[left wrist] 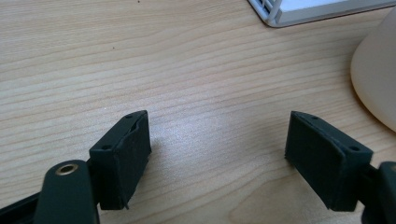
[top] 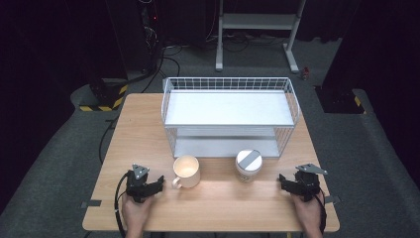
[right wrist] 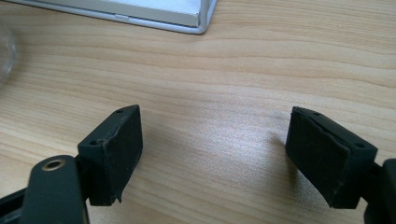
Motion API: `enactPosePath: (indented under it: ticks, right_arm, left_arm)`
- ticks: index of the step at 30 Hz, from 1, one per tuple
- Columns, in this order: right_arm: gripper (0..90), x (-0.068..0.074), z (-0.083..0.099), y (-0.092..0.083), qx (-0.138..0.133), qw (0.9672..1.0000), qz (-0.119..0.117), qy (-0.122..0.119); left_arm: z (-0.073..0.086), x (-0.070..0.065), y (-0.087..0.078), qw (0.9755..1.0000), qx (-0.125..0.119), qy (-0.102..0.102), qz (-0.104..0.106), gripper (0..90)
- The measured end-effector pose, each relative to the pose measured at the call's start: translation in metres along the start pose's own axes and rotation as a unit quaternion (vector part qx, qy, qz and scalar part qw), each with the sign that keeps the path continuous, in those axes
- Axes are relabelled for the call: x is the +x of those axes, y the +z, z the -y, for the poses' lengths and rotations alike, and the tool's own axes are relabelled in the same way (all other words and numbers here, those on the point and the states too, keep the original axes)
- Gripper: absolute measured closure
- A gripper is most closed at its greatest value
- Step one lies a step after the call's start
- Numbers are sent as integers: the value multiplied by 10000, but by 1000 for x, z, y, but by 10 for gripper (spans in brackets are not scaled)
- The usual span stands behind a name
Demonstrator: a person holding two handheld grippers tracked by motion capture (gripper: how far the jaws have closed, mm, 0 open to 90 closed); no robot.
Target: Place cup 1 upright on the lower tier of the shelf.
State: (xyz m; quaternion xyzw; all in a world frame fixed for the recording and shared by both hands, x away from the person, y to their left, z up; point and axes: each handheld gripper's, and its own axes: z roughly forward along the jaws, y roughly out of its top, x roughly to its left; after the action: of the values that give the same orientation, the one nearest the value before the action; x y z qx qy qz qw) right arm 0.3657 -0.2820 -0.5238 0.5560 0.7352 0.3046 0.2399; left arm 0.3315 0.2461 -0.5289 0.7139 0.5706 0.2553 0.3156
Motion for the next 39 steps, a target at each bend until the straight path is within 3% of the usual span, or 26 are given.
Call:
enactPosePath:
  ticks: [25,39]
  right_arm:
    - [150,1,0,-1,33,9998,-142,-121]
    - [168,11,5,-16,-276,9986,-380,-250]
  left_arm:
    - [0,0,0,10000,-11,-3,-16,227]
    - [0,0,0,10000,-11,-4,-19,227]
